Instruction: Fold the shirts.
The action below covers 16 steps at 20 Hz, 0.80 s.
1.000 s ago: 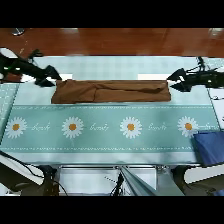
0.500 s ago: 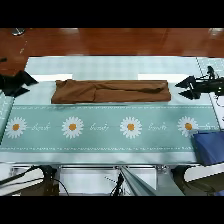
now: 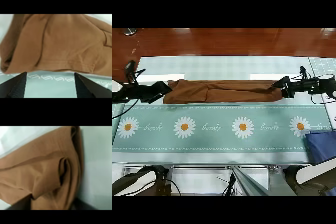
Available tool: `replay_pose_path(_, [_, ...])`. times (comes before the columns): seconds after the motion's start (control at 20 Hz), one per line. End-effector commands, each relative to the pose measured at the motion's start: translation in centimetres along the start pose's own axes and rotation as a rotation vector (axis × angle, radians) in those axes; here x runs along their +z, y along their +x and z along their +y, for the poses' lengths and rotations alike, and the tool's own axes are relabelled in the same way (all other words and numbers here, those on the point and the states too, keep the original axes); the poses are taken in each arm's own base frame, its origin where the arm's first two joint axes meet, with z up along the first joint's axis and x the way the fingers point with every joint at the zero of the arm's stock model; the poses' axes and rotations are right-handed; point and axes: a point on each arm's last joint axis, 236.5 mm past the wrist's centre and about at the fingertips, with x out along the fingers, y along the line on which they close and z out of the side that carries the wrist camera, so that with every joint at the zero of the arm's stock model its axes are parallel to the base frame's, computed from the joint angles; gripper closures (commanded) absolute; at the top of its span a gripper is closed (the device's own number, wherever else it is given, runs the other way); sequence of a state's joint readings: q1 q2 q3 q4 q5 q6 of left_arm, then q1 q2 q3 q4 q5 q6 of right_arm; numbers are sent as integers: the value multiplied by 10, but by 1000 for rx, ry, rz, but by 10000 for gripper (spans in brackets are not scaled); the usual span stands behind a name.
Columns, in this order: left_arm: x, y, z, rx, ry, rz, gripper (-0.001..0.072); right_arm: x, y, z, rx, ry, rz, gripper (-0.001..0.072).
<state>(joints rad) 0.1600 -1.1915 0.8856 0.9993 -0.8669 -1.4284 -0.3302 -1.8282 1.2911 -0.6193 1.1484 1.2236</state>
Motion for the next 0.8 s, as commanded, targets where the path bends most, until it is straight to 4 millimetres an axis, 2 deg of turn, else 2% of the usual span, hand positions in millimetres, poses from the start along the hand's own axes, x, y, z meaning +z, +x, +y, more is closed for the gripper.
replay_pose_path(0.0, [-14, 16, -24, -34, 39, 35, 9, -11, 7, 13, 21, 23, 41, 606])
replay_pose_path(0.05, [-17, 17, -28, -40, 50, 43, 33, -15, 1, 18, 31, 17, 58, 685])
replay_pose_path(0.1, [-20, 17, -31, -46, 69, 53, 300, -18, -8, 24, 37, 1, 65, 685])
replay_pose_path(0.15, [-24, 17, -35, -60, 100, 67, 684, -20, -20, 32, 46, -15, 59, 685])
replay_pose_path(0.2, [-27, 17, -43, -91, 134, 76, 689, -24, -35, 43, 44, -77, 56, 686])
replay_pose_path(0.35, [-40, 18, -79, -194, 162, 102, 689, -41, -86, 40, -164, -219, 18, 685])
replay_pose_path(0.45, [-59, 25, -105, -222, 226, 132, 689, -65, -119, 43, -268, -297, -27, 686])
replay_pose_path(0.55, [-80, 35, -139, -256, 310, 154, 689, -97, -140, 53, -295, -344, -76, 686])
replay_pose_path(0.75, [-120, 64, -223, -344, 486, 199, 689, -160, -163, 70, -285, -369, -174, 685])
